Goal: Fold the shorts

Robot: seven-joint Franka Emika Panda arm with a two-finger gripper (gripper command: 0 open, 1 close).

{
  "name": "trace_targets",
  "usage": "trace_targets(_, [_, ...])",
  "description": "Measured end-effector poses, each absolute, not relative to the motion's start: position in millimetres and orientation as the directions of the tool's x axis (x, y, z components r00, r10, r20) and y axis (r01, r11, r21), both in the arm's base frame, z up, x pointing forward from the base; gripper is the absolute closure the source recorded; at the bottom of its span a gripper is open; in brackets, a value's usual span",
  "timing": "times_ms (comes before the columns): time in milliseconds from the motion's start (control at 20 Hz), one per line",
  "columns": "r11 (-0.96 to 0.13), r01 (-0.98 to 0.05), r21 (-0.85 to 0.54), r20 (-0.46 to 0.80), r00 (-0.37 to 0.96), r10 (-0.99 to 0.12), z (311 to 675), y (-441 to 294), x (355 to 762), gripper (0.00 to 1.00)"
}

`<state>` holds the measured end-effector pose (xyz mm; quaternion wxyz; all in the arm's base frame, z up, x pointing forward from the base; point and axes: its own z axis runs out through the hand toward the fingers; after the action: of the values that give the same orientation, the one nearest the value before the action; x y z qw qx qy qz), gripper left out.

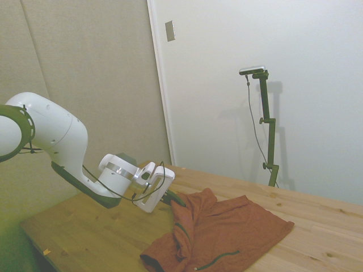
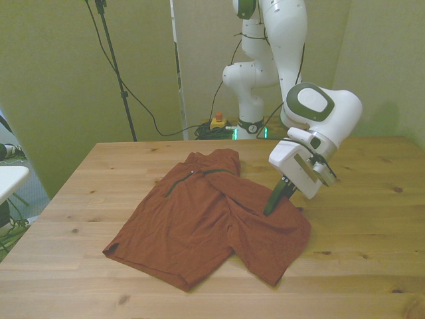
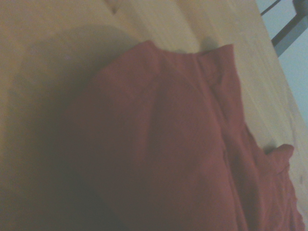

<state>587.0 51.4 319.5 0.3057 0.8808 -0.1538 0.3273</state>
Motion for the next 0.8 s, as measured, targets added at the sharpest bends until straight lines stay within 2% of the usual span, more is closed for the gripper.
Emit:
trace_targets(200, [-0.76,-0.524,0.384,0.711,0.693,-0.118,356.5,43.2,587.8,1.0])
trace_targets(450, [-0.714,-0.616,0.333,0.748,0.634,-0.197,399.5,-13.8,592.0,1.0])
trace_targets(800, [-0.678,-0.674,0.294,0.749,0.603,-0.275,420.2,-83.4,590.3,1.0])
